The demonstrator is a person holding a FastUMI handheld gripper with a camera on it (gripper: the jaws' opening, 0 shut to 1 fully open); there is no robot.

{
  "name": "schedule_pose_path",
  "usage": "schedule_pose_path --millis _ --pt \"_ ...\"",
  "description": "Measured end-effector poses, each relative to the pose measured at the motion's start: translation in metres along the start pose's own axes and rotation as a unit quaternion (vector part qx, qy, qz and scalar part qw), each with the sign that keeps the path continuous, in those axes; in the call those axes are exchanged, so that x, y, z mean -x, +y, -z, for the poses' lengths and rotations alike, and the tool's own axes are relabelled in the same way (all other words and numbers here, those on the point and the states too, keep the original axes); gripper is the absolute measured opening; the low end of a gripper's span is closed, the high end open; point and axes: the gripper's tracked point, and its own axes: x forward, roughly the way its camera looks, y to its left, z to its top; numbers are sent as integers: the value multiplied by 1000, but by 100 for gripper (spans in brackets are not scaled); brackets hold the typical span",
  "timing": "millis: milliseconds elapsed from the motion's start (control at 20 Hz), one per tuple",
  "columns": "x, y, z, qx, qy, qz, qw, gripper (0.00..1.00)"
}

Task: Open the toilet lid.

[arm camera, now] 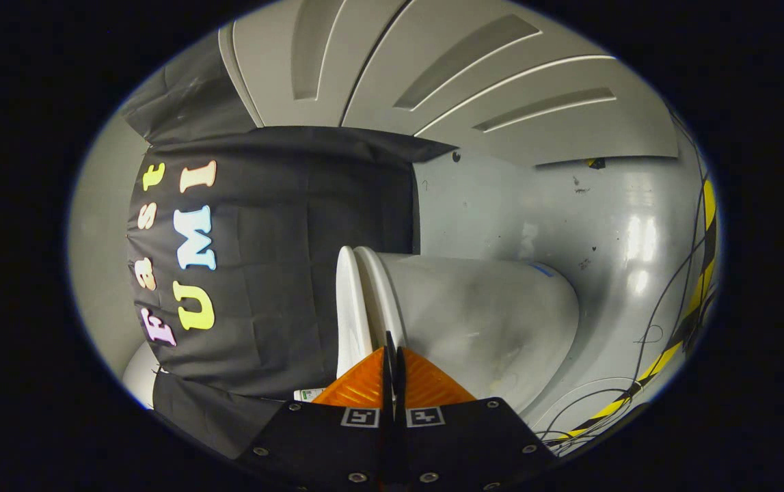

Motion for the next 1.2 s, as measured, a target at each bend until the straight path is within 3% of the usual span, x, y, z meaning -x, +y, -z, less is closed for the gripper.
schedule_pose_path --millis 300,600,950,1200 --pt "3 4 0 26 -4 8 1000 0" --pt "12 28 1 133 -6 23 991 0" --pt "31 91 10 303 7 26 953 0" --pt "43 142 24 366 -16 24 930 0"
